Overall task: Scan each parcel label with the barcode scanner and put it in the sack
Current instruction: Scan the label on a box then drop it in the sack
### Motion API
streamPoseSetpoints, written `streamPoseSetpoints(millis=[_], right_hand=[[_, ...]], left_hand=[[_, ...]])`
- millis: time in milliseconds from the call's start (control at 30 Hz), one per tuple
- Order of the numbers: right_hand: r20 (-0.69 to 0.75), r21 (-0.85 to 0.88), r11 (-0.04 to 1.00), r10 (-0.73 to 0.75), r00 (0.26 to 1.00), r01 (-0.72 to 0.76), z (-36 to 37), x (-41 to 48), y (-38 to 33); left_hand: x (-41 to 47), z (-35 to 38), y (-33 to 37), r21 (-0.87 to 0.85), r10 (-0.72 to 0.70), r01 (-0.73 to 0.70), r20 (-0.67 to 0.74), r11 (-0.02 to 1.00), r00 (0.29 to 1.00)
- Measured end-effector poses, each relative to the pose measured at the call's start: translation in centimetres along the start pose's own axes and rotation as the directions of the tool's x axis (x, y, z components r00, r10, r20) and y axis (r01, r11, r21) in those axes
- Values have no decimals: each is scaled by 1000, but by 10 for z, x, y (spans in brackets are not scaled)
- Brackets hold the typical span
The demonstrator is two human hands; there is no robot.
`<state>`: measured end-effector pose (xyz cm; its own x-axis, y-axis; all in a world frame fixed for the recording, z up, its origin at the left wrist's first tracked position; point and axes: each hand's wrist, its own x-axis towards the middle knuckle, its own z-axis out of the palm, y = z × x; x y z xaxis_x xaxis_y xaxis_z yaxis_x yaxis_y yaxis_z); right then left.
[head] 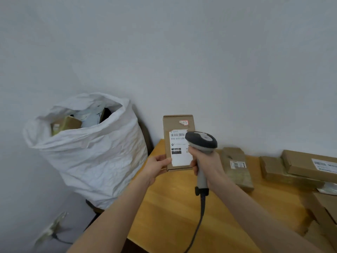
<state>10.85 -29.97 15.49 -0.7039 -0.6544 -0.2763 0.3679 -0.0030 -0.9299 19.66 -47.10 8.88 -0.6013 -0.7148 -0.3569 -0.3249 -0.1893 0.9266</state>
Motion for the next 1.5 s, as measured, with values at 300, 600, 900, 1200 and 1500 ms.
streamPoseSetpoints(millis=[300,600,900,1200,1500], right_hand=[[170,52,995,-88,981,80,192,79,-49],[143,41,998,-43,989,37,378,163,-44],[-4,9,1000,-19,1000,19,406,203,-33],[-121,25,999,43,992,-40,383,220,-9],[-172,144,989,66,983,-41,344,190,-3]], left_hand=[[52,-185,97,-41,224,-233,-156,972,962],[148,-422,170,299,365,-253,-418,920,832],[235,-435,176,499,32,83,-219,863,975],[293,-416,134,773,188,49,-215,632,958],[242,-319,197,847,702,-362,-17,389,712]])
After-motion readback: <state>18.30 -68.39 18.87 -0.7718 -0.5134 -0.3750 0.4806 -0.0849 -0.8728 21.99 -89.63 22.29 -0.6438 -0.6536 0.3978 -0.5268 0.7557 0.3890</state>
